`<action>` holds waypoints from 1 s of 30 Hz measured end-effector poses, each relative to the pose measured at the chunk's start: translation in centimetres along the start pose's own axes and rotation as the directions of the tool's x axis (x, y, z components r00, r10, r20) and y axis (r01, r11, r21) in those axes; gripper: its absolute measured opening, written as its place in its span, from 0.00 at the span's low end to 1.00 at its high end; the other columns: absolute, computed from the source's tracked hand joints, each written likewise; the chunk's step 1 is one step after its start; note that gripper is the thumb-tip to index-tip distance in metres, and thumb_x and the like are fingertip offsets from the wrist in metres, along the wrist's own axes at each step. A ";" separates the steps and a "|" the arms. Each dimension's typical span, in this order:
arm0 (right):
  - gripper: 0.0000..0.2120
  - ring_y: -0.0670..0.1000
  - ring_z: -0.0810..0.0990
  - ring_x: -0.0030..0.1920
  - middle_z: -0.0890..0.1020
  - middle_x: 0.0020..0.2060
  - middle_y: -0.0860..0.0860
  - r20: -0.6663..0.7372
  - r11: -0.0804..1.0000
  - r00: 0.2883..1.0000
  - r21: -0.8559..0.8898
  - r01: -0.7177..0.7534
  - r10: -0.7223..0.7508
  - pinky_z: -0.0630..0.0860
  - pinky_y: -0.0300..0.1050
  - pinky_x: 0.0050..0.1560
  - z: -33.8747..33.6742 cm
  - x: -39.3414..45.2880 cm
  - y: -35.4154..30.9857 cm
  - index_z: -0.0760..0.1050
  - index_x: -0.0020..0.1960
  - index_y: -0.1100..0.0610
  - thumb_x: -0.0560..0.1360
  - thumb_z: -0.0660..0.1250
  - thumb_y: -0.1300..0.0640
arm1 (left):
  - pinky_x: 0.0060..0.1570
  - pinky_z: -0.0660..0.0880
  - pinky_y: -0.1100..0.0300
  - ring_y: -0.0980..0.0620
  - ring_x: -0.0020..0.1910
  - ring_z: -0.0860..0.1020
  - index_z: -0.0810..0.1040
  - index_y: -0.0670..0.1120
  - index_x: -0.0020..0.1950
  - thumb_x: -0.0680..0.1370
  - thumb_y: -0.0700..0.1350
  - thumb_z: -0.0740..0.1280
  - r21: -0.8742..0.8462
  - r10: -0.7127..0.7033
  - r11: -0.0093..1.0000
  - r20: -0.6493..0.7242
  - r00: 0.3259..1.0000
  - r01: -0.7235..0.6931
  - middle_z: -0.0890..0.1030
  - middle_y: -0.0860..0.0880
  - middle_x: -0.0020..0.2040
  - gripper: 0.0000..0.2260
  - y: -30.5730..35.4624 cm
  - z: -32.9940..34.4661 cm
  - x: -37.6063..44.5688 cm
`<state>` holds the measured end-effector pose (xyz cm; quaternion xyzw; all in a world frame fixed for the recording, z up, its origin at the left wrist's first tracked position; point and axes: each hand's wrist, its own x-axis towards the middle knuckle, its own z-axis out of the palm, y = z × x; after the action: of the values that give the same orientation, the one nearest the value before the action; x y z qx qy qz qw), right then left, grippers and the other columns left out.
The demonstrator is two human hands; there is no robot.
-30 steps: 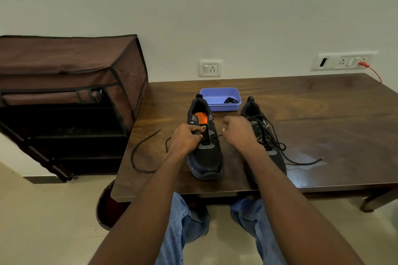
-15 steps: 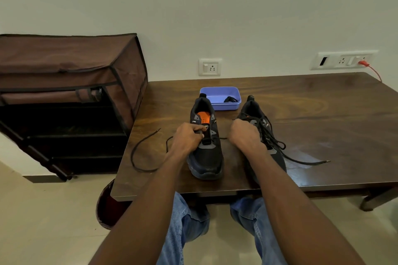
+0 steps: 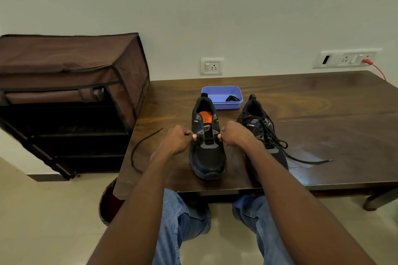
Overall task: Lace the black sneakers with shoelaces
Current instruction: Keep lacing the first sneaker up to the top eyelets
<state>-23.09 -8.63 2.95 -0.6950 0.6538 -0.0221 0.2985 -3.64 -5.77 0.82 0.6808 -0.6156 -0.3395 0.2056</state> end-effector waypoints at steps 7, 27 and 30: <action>0.13 0.59 0.81 0.50 0.83 0.52 0.60 -0.056 0.993 0.996 0.099 -0.067 0.073 0.79 0.55 0.55 0.5 0.4 0.4 0.79 0.57 0.63 0.78 0.61 0.57 | 0.32 0.64 0.58 0.52 0.29 0.66 0.80 0.44 0.36 0.80 0.45 0.68 0.055 -0.055 0.997 -0.046 0.997 0.057 0.71 0.49 0.29 0.13 -0.3 0.0 0.1; 0.04 0.49 0.78 0.30 0.81 0.33 0.52 -0.088 0.194 0.983 0.974 0.119 -0.162 0.78 0.41 0.35 -1.3 -4.2 -3.3 0.75 0.47 0.59 0.80 0.64 0.62 | 0.49 0.75 0.57 0.50 0.53 0.81 0.83 0.46 0.57 0.77 0.33 0.64 -0.466 -0.065 0.874 0.169 0.983 0.138 0.84 0.46 0.58 0.14 -0.2 -2.5 -1.8; 0.05 0.49 0.74 0.28 0.79 0.33 0.52 -0.147 0.192 0.963 0.962 0.192 -0.224 0.74 0.40 0.31 -1.9 -4.4 -2.9 0.74 0.46 0.58 0.81 0.63 0.62 | 0.44 0.78 0.57 0.49 0.45 0.83 0.76 0.47 0.67 0.77 0.32 0.64 -0.743 0.120 0.669 0.124 0.985 0.012 0.82 0.48 0.62 0.19 1.8 -2.1 -2.2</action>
<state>-21.93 -5.39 7.37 -0.4394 0.3937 -0.4543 0.6675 -3.42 -4.23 3.96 0.4902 -0.4592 -0.6080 0.4233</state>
